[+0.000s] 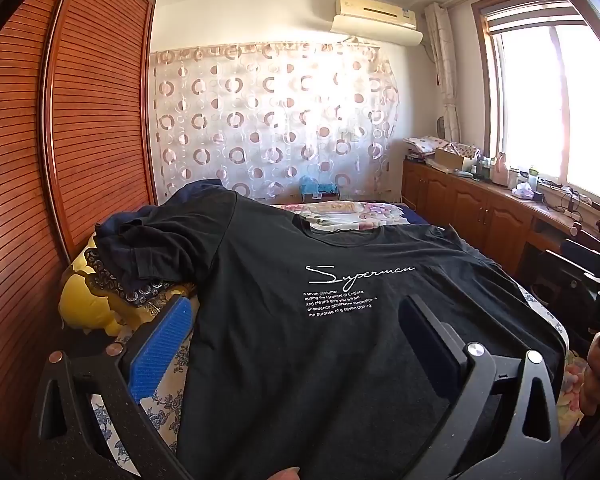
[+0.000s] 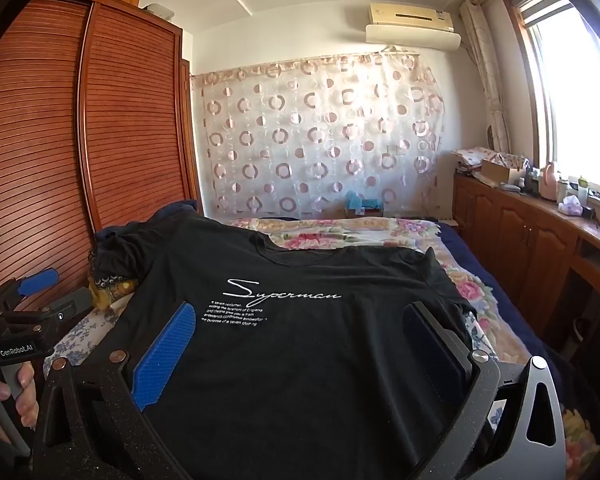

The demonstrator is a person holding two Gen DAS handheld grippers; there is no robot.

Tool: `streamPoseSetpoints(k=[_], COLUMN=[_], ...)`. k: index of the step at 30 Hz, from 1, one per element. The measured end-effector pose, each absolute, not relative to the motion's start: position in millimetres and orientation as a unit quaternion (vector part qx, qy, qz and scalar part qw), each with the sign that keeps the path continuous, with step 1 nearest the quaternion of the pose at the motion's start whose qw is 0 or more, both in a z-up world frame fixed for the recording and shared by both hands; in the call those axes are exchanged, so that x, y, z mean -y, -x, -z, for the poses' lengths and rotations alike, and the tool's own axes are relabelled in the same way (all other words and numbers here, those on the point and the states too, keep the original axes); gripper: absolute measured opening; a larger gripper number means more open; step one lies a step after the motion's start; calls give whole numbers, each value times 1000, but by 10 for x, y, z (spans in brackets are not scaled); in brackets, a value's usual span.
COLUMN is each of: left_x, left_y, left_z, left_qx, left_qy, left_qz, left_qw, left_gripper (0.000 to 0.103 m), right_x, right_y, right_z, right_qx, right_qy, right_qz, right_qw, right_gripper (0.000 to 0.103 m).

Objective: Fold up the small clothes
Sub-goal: 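Move both tools over the black Superman T-shirt spread on the bed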

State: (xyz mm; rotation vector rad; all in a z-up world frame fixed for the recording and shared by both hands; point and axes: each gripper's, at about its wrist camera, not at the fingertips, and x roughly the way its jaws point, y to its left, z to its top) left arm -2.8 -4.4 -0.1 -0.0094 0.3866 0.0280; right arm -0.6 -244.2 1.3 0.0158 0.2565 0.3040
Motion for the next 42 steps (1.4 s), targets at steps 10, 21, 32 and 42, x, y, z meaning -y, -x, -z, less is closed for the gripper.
streamPoseSetpoints(k=[10, 21, 32, 42], left_x=[49, 49, -83, -523], left_y=[29, 29, -109, -415], left_z=[2, 2, 144, 381], left_qx=[-191, -190, -203, -251], left_qy=[3, 3, -3, 4], left_qz=[-14, -15, -24, -39], left_qw=[982, 982, 979, 967], left_gripper=[103, 103, 103, 103], right_x=[2443, 2445, 2412, 2234], right_y=[10, 17, -55, -423], right_z=[-12, -19, 34, 164], right_qx=[-127, -127, -136, -158], right_qy=[-9, -10, -2, 22], right_qz=[-152, -152, -158, -193], right_qw=[980, 980, 978, 968], right_gripper=[103, 103, 103, 103])
